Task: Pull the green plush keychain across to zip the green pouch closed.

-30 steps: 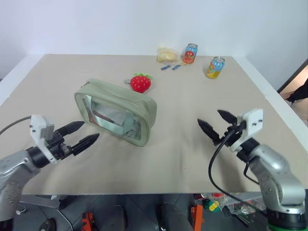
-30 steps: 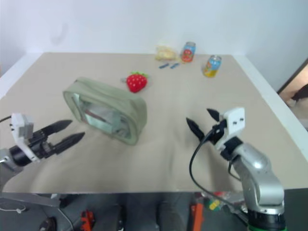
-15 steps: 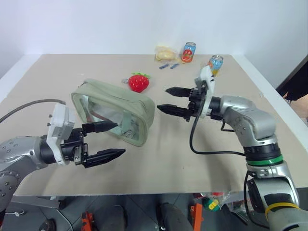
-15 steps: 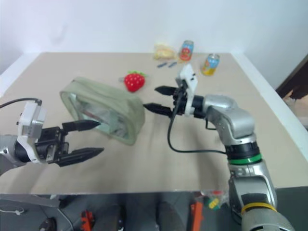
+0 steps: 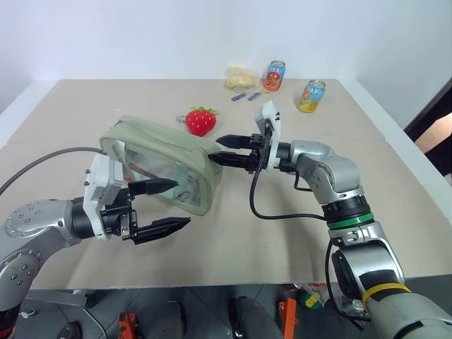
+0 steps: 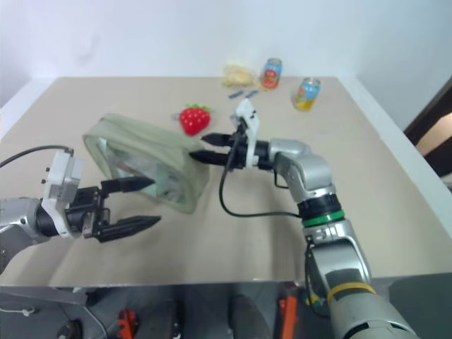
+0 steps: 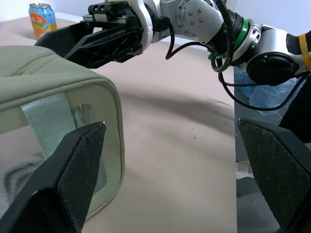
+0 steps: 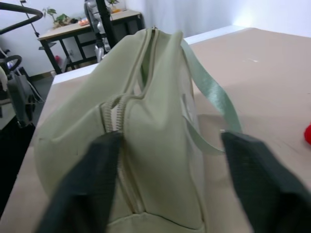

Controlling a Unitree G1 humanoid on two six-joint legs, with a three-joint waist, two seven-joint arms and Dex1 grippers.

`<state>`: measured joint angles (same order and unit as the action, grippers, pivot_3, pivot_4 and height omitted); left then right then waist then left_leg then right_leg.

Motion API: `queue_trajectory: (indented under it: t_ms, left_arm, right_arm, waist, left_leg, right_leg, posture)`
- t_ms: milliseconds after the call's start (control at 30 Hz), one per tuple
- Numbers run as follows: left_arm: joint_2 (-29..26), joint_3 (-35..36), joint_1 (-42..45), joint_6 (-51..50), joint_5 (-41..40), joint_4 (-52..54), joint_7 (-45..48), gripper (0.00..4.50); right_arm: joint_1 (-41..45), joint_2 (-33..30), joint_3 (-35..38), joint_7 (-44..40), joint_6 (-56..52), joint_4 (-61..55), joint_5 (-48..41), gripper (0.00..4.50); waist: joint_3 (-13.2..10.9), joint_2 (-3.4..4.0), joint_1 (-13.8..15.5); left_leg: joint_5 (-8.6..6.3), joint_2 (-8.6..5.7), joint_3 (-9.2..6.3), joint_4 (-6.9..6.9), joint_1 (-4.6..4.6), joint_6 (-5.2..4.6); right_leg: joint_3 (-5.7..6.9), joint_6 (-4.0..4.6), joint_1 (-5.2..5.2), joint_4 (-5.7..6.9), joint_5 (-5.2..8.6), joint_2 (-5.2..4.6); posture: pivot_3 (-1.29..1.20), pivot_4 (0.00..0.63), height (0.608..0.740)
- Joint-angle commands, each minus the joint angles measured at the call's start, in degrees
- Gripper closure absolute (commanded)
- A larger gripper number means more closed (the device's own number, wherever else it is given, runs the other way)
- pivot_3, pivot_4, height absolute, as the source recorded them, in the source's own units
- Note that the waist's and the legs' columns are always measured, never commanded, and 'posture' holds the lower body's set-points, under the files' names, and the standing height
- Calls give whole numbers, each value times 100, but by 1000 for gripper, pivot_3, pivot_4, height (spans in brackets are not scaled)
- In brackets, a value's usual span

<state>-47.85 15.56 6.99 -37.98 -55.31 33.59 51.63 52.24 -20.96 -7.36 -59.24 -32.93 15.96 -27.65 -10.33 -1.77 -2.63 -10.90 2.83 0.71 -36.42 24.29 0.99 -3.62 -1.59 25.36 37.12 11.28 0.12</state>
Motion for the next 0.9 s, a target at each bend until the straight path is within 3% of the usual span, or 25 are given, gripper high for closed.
queue_trajectory:
  t_ms: [33,200,533,733,900]
  left_arm:
    - [71,-20,102,131,62,19,-32,0]
    - [151,-113,200,152,156,-46,-35,0]
    - [256,-287,359,162,325,-165,-37,0]
    - [267,-385,469,157,396,-242,-43,0]
    - [316,-498,524,192,491,-290,-32,0]
  right_arm:
    - [190,56,50,-74,23,-4,55,2873]
    - [193,96,37,-147,25,-11,152,4487]
    - [296,-272,-44,-701,560,-78,532,4487]
    - [1143,-980,-76,-1581,1932,1614,1143,4487]
    - [1774,-1045,-21,-1678,3179,3253,1659,4487]
  waist:
    - [0,0,0]
    - [0,0,0]
    - [0,0,4]
    - [-4,4,5]
    - [-5,5,-17]
  left_leg:
    - [0,0,0,0,-1,0]
    - [0,0,0,0,-1,0]
    - [0,2,-1,0,-1,1]
    - [0,-3,2,-4,0,1]
    - [0,-1,3,1,-4,1]
  right_leg:
    - [0,0,-1,0,0,0]
    - [0,0,-1,2,0,1]
    - [0,0,-2,3,0,3]
    - [-5,0,-3,1,0,1]
    - [-8,2,-2,1,1,6]
  posture:
    - [0,150,740]
    - [0,150,740]
    - [0,150,740]
    - [0,150,740]
    - [0,150,740]
